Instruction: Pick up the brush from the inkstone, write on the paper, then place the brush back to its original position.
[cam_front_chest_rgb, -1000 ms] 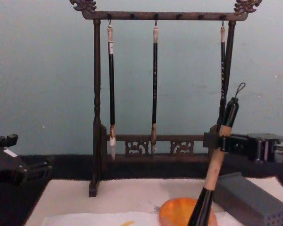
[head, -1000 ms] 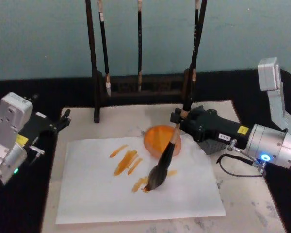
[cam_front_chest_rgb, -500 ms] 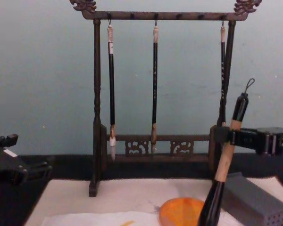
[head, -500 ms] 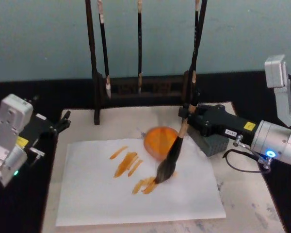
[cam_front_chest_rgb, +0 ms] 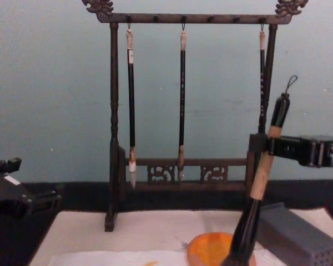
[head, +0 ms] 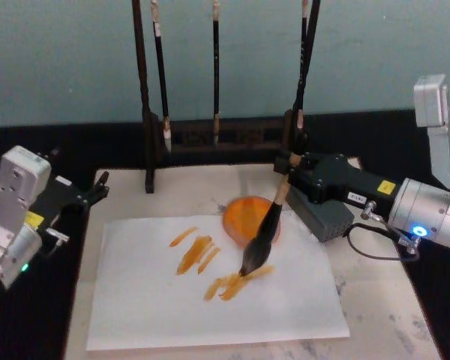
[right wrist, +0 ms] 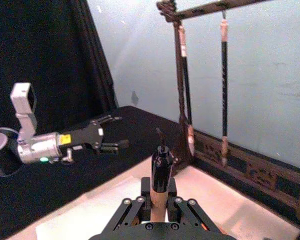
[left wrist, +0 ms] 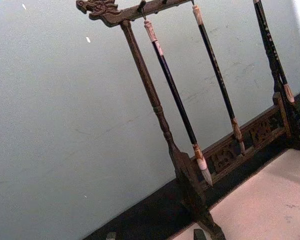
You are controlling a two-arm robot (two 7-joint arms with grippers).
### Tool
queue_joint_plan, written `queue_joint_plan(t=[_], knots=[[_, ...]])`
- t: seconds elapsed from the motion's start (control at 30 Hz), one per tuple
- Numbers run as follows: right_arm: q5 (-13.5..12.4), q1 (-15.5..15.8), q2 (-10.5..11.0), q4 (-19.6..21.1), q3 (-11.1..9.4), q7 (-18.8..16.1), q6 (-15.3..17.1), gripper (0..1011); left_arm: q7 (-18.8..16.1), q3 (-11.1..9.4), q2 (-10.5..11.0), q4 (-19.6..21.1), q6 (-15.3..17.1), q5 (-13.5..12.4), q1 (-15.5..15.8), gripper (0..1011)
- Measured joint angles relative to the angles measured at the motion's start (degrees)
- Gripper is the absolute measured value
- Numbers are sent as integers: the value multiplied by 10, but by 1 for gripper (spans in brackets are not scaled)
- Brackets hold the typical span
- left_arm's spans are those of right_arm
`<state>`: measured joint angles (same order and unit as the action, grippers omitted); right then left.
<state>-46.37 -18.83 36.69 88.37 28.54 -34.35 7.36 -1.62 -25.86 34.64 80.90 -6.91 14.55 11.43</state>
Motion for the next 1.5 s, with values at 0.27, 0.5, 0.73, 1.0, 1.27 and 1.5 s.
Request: queue_joint_plan(t=[0.27,0.5,0.73,1.0,1.27,1.5], knots=[[-8,-1,-3,19,3,-7,1,177,0,0,0,0,0,0,0,1001],[-13,-3,-9,24,15,-13,4,177,0,0,0,0,0,0,0,1001],[-15,-4,-14,22,28,-16,6,178,0,0,0,0,0,0,0,1001],[-4,-1,-15,13,39,-13,-2,177,0,0,0,0,0,0,0,1001],[14,3,-17,-2,38,-4,-13,177,0,0,0,0,0,0,0,1001],[18,4,-20,-8,30,-2,-15,178,0,0,0,0,0,0,0,1001]])
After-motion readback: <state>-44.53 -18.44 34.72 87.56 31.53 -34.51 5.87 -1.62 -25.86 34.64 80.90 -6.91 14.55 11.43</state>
